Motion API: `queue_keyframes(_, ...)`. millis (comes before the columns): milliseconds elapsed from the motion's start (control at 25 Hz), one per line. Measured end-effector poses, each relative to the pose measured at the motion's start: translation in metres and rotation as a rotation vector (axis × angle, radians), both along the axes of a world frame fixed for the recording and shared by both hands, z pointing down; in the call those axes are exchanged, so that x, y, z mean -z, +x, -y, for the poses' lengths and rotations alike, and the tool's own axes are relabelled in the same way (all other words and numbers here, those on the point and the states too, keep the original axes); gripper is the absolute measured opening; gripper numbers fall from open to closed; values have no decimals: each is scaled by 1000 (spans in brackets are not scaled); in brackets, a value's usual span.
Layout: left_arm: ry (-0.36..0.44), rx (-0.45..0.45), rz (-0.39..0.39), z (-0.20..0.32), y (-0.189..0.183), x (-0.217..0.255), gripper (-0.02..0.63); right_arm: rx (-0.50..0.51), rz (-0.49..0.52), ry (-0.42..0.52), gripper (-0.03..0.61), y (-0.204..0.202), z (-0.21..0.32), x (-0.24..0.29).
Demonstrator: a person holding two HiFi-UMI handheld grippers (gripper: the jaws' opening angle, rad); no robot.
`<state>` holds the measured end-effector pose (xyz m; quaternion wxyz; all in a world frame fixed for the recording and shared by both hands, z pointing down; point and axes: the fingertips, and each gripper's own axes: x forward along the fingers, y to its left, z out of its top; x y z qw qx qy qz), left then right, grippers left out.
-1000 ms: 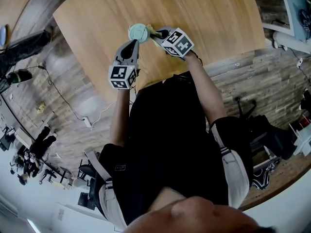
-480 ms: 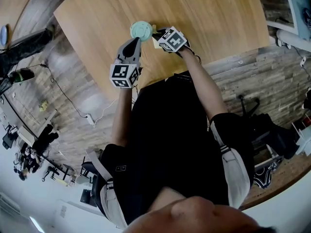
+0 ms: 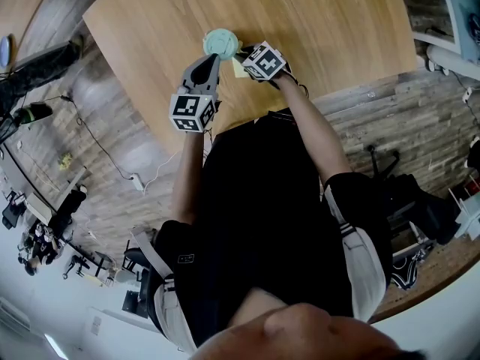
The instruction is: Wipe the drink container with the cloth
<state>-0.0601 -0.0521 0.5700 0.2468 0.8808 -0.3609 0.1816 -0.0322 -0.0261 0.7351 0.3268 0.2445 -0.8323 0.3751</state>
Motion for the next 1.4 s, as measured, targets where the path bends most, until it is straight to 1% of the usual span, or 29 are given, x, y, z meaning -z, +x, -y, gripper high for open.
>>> queue_keyframes(160, -3, -7, -2, -1, 2, 0, 23, -8, 22, 37, 43, 0, -4, 23)
queue_keyframes(320, -38, -15, 2, -1, 1, -1, 23, -12, 46, 95, 43, 0, -5, 54)
queue_keyframes(440, -37, -49, 38, 2, 0, 0, 23, -20, 64, 141, 43, 1, -5, 78)
queue_keyframes(600, -52, -102, 32, 7, -3, -1, 23, -33, 68, 173, 43, 0, -4, 96)
queue_keyframes(720, -63, -138, 22, 5, 0, 0, 23, -53, 73, 179, 43, -1, -7, 104)
queue_keyframes(880, -72, -165, -5, 6, -1, 2, 23, -75, 62, 169, 43, -8, -7, 93)
queue_keyframes(1080, -67, -193, -14, 2, 4, 2, 23, -103, 24, 138, 43, -12, -9, 60)
queue_keyframes(1400, -51, -216, -22, -1, 7, 0, 23, -209, -42, 71, 43, -17, -9, 7)
